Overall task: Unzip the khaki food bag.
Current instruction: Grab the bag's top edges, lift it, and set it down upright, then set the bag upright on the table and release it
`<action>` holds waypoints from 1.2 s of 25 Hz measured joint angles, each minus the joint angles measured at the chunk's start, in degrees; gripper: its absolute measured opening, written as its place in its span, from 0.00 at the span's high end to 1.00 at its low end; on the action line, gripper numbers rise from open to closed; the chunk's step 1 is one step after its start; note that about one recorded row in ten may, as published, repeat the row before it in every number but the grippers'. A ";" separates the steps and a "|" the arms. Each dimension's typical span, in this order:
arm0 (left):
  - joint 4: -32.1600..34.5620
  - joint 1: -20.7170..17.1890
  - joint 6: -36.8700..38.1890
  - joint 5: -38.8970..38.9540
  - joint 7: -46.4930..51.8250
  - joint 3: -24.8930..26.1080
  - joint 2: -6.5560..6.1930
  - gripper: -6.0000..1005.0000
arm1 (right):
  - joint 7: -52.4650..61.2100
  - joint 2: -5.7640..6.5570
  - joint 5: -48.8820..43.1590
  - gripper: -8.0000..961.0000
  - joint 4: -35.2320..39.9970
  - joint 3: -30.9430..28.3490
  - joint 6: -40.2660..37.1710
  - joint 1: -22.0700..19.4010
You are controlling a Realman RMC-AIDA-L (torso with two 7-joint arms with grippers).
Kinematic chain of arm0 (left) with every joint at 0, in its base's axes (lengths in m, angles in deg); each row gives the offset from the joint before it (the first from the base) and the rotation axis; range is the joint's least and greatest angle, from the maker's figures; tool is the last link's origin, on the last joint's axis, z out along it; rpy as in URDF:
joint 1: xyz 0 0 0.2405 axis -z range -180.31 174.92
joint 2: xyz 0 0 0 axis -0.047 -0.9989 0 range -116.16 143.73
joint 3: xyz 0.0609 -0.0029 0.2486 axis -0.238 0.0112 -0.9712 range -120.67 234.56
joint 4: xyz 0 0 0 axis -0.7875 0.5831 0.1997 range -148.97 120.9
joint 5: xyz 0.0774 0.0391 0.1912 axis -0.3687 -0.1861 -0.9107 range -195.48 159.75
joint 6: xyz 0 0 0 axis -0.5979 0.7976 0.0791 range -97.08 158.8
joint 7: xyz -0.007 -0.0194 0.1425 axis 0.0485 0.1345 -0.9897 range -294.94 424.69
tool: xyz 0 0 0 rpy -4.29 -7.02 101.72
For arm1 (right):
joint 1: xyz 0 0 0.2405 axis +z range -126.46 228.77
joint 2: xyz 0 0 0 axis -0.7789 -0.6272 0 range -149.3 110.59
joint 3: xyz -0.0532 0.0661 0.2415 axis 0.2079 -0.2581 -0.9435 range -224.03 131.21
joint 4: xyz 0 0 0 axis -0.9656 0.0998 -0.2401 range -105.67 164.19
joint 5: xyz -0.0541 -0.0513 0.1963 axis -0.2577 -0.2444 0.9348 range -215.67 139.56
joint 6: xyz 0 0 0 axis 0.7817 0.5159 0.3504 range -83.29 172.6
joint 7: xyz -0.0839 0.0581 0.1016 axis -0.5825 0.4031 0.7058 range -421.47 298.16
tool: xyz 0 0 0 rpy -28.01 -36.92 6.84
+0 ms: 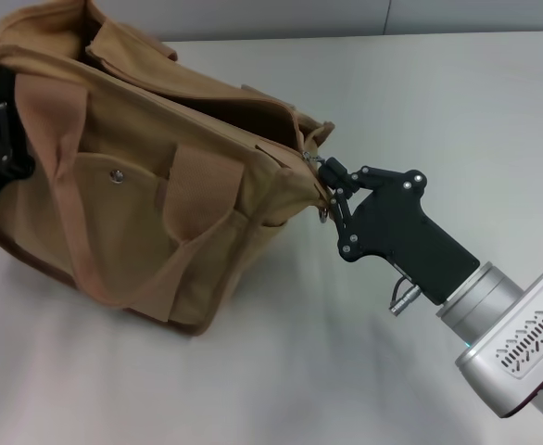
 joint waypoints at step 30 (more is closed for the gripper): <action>0.16 -0.60 -0.15 -0.08 0.03 0.02 0.00 0.94 | 39.45 0.00 -27.09 0.34 6.79 0.08 -8.26 -2.34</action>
